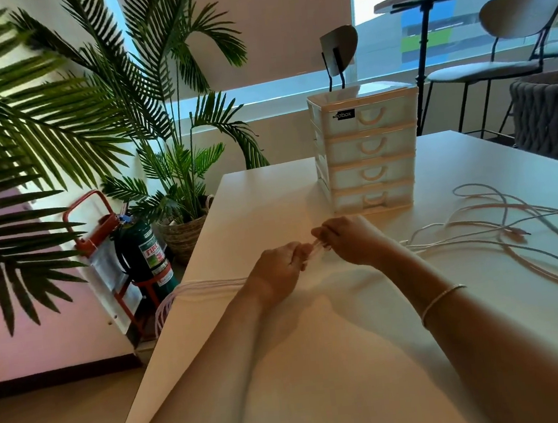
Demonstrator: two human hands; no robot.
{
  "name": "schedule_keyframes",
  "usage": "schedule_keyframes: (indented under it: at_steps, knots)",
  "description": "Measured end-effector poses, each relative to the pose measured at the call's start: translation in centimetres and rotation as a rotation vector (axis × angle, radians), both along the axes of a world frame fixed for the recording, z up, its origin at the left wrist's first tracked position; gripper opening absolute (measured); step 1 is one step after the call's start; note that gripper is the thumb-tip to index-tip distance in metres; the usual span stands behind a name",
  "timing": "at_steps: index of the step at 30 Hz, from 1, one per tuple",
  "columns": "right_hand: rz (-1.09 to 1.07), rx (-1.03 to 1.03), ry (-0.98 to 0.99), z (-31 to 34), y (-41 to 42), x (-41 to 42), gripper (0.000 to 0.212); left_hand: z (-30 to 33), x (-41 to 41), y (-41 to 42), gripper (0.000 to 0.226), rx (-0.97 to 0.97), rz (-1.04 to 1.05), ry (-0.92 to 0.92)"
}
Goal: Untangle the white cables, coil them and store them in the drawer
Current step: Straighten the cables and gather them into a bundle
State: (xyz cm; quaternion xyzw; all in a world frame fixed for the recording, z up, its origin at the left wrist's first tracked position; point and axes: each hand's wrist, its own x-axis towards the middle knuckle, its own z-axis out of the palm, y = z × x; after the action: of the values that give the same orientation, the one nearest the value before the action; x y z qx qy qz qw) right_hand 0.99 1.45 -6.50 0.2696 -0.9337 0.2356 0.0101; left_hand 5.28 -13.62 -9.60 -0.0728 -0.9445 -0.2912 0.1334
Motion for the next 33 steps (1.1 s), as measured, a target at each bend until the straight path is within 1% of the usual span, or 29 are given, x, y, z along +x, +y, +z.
schedule_keyframes:
  at_steps: [3,6,9,12,14,16,19,22,26,29,31,33]
  knots:
    - [0.064,0.031,0.015,0.0,0.2,0.2,0.034,-0.1,-0.1,-0.3,0.034,0.016,0.045,0.022]
    - [0.112,0.064,-0.01,-0.2,0.3,0.3,0.033,0.0,-0.2,-0.9,0.033,0.002,0.053,-0.018]
    - [0.082,0.14,0.037,-0.5,0.3,0.2,0.033,0.1,0.0,-1.6,0.033,-0.126,0.052,-0.096]
    - [0.013,0.135,0.058,-0.6,0.6,-0.2,0.034,0.3,0.4,-3.8,0.033,-0.284,0.12,-0.153]
    - [0.003,0.177,0.065,-0.8,0.4,-0.6,0.035,0.4,1.0,-5.7,0.032,-0.344,0.165,-0.195]
    - [-0.03,0.083,0.0,-1.2,0.1,-0.8,0.039,0.6,1.7,-7.3,0.031,-0.398,0.208,-0.219]
    - [-0.047,0.053,-0.015,-1.3,-0.4,-0.8,0.04,0.9,2.2,-8.9,0.03,-0.472,0.23,-0.217]
    - [-0.055,0.131,0.06,-1.1,-0.4,-0.9,0.037,1.4,2.4,-9.4,0.026,-0.477,0.23,-0.206]
    - [-0.142,0.143,0.123,-1.9,0.5,-2.5,0.036,1.3,2.9,-11.2,0.014,-0.542,0.276,-0.208]
    - [-0.231,0.038,0.097,-2.0,1.0,-3.0,0.038,1.2,3.7,-12.6,0.013,-0.566,0.337,-0.195]
    - [-0.265,-0.032,0.112,-1.7,1.0,-2.8,0.038,1.2,4.1,-13.0,0.013,-0.582,0.368,-0.139]
    - [-0.27,-0.059,0.139,-1.5,0.9,-2.5,0.038,1.1,4.2,-13.5,0.016,-0.644,0.406,-0.071]
